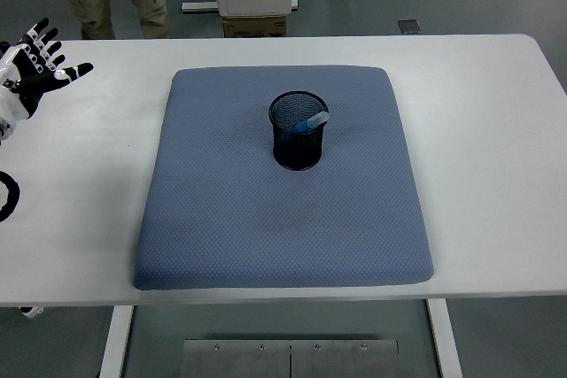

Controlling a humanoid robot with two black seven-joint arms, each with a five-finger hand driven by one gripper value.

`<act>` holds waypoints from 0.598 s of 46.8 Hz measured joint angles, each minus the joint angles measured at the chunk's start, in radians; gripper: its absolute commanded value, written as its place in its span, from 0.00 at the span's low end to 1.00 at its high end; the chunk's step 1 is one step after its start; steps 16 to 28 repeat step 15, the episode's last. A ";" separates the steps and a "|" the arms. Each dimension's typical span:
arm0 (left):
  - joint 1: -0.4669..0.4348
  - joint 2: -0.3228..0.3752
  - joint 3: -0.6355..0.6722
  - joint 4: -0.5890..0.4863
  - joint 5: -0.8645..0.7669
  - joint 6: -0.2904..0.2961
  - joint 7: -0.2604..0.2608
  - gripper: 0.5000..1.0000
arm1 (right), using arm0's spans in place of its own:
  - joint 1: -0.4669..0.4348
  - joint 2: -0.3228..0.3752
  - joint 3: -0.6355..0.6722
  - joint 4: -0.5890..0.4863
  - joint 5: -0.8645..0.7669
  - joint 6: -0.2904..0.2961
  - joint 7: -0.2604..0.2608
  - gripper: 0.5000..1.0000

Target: Left hand places marker in pen holder

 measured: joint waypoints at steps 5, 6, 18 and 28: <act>0.007 0.005 -0.001 0.000 0.000 0.001 -0.002 1.00 | 0.000 0.000 0.000 0.000 0.000 0.000 0.000 1.00; 0.008 0.005 -0.002 0.001 0.000 0.001 -0.002 1.00 | 0.000 0.000 0.000 0.000 -0.001 0.001 0.000 1.00; 0.037 0.018 -0.005 0.001 0.000 0.003 -0.004 1.00 | -0.001 0.000 -0.003 0.016 -0.004 0.003 -0.002 1.00; 0.037 0.018 -0.005 0.001 0.000 0.003 -0.004 1.00 | -0.001 0.000 -0.003 0.016 -0.004 0.003 -0.002 1.00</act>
